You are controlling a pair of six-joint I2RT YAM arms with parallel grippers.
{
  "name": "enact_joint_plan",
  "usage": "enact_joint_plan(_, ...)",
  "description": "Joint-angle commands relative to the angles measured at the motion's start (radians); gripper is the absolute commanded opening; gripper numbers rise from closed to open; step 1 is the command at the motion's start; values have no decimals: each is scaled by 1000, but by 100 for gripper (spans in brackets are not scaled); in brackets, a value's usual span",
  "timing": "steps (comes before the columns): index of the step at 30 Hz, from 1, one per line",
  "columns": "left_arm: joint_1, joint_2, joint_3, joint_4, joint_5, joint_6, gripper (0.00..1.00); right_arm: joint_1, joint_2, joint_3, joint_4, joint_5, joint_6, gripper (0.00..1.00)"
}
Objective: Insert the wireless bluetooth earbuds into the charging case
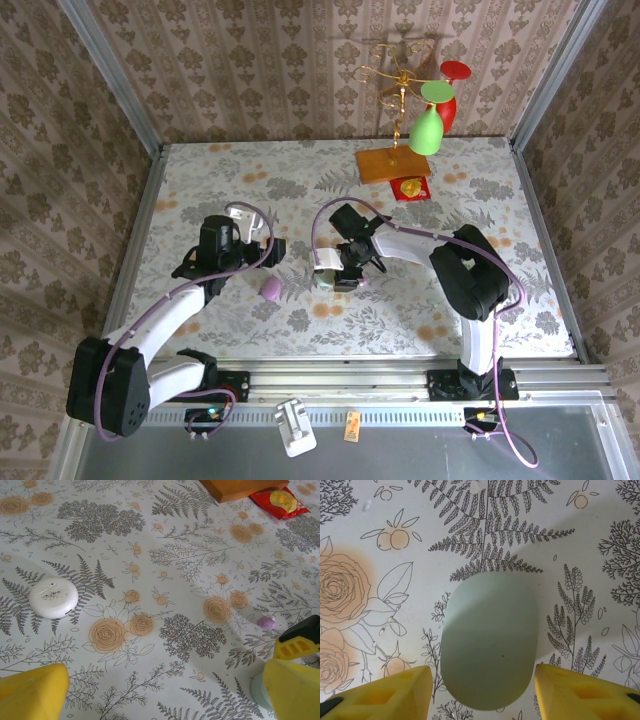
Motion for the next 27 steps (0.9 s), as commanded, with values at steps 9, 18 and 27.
enact_joint_plan(9,-4,-25,-13,24,1,26,100,20,40,56,-26,16,-8,50)
enact_joint_plan(18,-3,-78,-90,129,-25,-13,100,12,17,42,-71,15,-5,39)
enact_joint_plan(27,-31,-113,-197,339,156,118,100,-9,-125,-15,-62,-26,42,39)
